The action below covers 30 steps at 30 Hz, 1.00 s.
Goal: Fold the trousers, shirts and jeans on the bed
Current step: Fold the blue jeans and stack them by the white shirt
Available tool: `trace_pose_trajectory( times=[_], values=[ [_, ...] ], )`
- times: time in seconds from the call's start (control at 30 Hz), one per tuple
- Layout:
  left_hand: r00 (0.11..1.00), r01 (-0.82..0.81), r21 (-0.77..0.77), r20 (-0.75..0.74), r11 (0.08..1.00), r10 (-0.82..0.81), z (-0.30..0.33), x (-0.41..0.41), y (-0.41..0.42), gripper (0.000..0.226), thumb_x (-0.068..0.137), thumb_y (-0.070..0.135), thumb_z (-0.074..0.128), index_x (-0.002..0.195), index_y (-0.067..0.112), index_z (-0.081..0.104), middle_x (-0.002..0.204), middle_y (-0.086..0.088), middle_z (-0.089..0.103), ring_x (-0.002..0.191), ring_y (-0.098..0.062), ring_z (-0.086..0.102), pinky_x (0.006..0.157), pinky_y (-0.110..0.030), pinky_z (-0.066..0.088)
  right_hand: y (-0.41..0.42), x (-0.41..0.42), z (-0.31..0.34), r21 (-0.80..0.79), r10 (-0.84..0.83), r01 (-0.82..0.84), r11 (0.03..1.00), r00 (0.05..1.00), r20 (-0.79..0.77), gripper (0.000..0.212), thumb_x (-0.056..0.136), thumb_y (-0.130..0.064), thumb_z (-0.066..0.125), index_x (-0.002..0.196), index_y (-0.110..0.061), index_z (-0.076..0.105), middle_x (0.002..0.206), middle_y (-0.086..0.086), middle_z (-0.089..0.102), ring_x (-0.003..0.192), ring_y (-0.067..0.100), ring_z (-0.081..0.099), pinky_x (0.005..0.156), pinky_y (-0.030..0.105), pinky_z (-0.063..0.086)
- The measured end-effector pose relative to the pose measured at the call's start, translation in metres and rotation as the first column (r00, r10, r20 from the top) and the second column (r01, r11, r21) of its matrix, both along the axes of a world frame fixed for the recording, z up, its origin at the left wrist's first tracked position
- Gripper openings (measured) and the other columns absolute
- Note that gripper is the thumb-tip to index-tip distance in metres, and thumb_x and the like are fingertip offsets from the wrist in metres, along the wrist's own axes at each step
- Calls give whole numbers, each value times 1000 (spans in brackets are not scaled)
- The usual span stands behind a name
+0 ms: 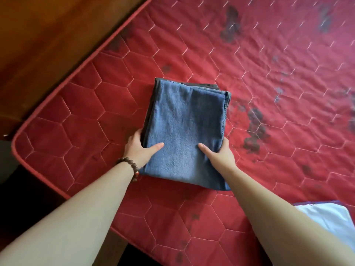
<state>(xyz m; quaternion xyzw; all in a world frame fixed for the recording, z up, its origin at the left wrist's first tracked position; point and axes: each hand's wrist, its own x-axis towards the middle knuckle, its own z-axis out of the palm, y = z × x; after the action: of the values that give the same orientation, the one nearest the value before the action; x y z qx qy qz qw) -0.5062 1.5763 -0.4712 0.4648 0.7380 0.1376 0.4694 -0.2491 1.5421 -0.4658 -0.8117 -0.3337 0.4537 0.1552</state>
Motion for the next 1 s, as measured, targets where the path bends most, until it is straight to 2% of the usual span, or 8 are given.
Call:
trace_pose_trajectory(
  times=[0.13, 0.27, 0.4, 0.53, 0.6, 0.73, 0.87, 1.0],
  values=[
    [984, -78, 22, 163, 997, 73, -2, 11, -7, 78, 68, 37, 83, 133, 28, 42, 120, 9, 56, 102, -7, 54, 86, -22, 39, -12, 6, -3, 19, -35, 35, 999, 999, -19, 59, 71, -60, 72, 108, -23, 46, 95, -15, 56, 97, 16, 58, 76, 28, 39],
    [980, -11, 25, 197, 1000, 6, -2, 44, -18, 76, 68, 37, 83, 131, 26, 43, 115, 11, 56, 103, -8, 56, 85, -21, 39, -37, 35, 3, 56, -100, 98, 994, 994, 35, 52, 74, -54, 73, 104, -23, 44, 90, -16, 53, 88, 14, 54, 74, 28, 38],
    [957, 188, 19, 221, 982, -187, -1, 96, -37, 80, 70, 39, 81, 137, 23, 40, 130, 4, 53, 119, -15, 51, 100, -30, 41, -87, 78, 11, 66, -221, 214, 975, 967, 128, 50, 76, -52, 72, 107, -21, 47, 91, -15, 55, 94, 19, 56, 76, 30, 37],
    [898, 429, 6, 103, 903, -427, 8, 126, -60, 103, 72, 48, 77, 151, 22, 16, 148, -8, 30, 139, -22, 28, 116, -37, 23, -124, 108, 19, 35, -228, 225, 974, 965, 131, 57, 80, -47, 71, 124, -19, 49, 113, -6, 59, 113, 21, 56, 84, 28, 37],
    [886, 463, 99, -14, 881, -464, 20, 123, -71, 108, 66, 55, 77, 150, 21, 17, 151, -8, 23, 140, -22, 23, 116, -38, 22, -132, 110, 25, 90, -166, 151, 984, 968, 191, 75, 78, -44, 74, 139, -16, 40, 133, 3, 53, 126, 21, 47, 96, 29, 37],
    [821, 565, 314, -303, 763, -484, 33, 99, -99, 85, 54, 55, 83, 120, 14, 50, 120, -6, 45, 115, -24, 43, 100, -38, 37, -152, 88, 43, 235, 53, -217, 947, 831, 554, 96, 67, -49, 80, 145, -11, 37, 147, 20, 36, 135, 34, 34, 112, 46, 30],
    [716, 685, 204, -364, 699, -596, 29, 99, -106, 56, 65, 45, 81, 104, 14, 54, 105, -3, 51, 100, -24, 49, 88, -36, 40, -174, 67, 37, -111, 511, -573, 812, 605, 611, 101, 67, -50, 77, 150, -29, 25, 160, 13, 10, 147, 34, 9, 115, 58, 16],
    [675, 734, 171, -291, 657, -678, 28, 101, -94, 28, 76, 17, 73, 96, 10, 54, 99, -3, 51, 97, -22, 48, 81, -32, 40, -173, 74, 27, -207, 606, -614, 761, 561, 564, 91, 80, -18, 65, 152, -28, 10, 160, 13, 1, 147, 35, -4, 118, 49, 13]
  ],
)
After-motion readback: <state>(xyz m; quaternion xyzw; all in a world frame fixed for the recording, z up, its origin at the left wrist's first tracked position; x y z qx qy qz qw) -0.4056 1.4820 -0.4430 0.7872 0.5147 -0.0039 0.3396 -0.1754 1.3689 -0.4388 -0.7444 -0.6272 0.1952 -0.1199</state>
